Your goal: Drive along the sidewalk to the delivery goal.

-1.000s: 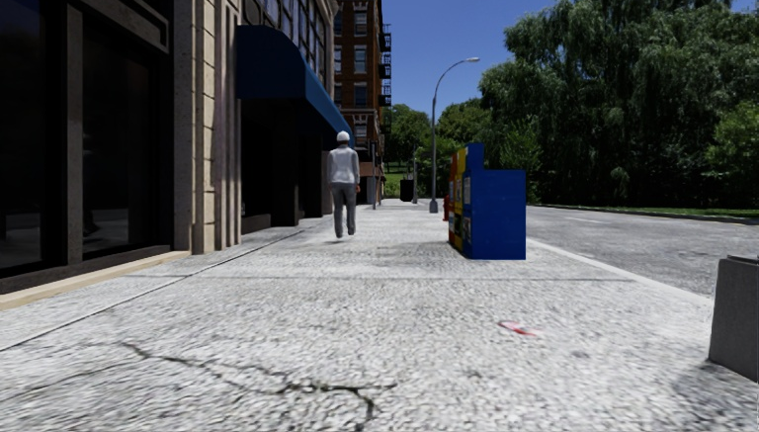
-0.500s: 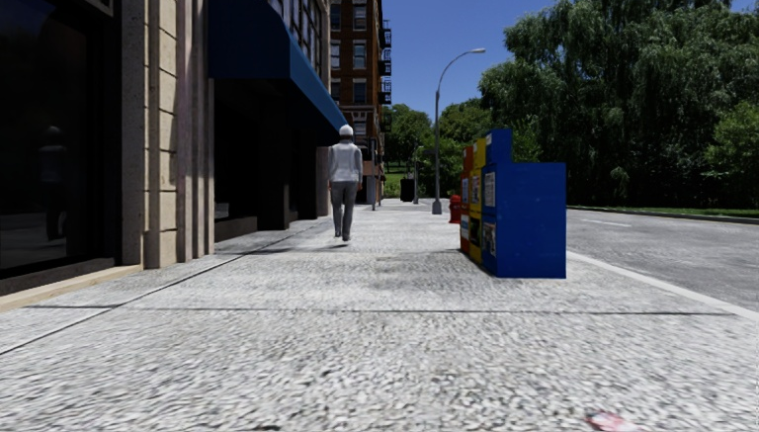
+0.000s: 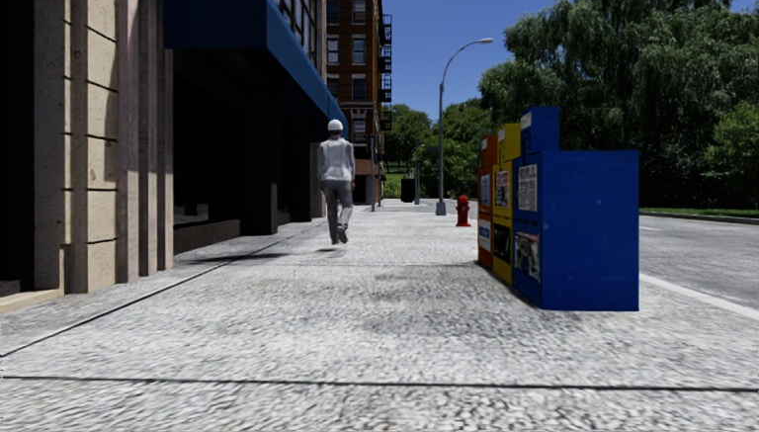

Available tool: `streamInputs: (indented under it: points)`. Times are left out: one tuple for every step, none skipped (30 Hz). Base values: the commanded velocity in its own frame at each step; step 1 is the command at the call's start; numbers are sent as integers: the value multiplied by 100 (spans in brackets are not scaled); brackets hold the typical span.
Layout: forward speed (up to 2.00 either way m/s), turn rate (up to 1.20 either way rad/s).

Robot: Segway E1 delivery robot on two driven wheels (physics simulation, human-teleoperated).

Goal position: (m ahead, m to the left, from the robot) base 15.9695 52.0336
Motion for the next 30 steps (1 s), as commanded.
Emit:
streamInputs:
  points:
    - [200,0]
    - [200,0]
    - [200,0]
    - [200,0]
    - [200,0]
    - [200,0]
    - [200,0]
    - [200,0]
    - [200,0]
    - [200,0]
    - [200,0]
    - [200,0]
    - [200,0]
    - [200,0]
    - [200,0]
    - [200,0]
    - [200,0]
    - [200,0]
    - [200,0]
    - [200,0]
    - [200,0]
    - [200,0]
    - [200,0]
    - [200,0]
    - [200,0]
    - [200,0]
    - [200,0]
    - [200,0]
    - [200,0]
    - [200,0]
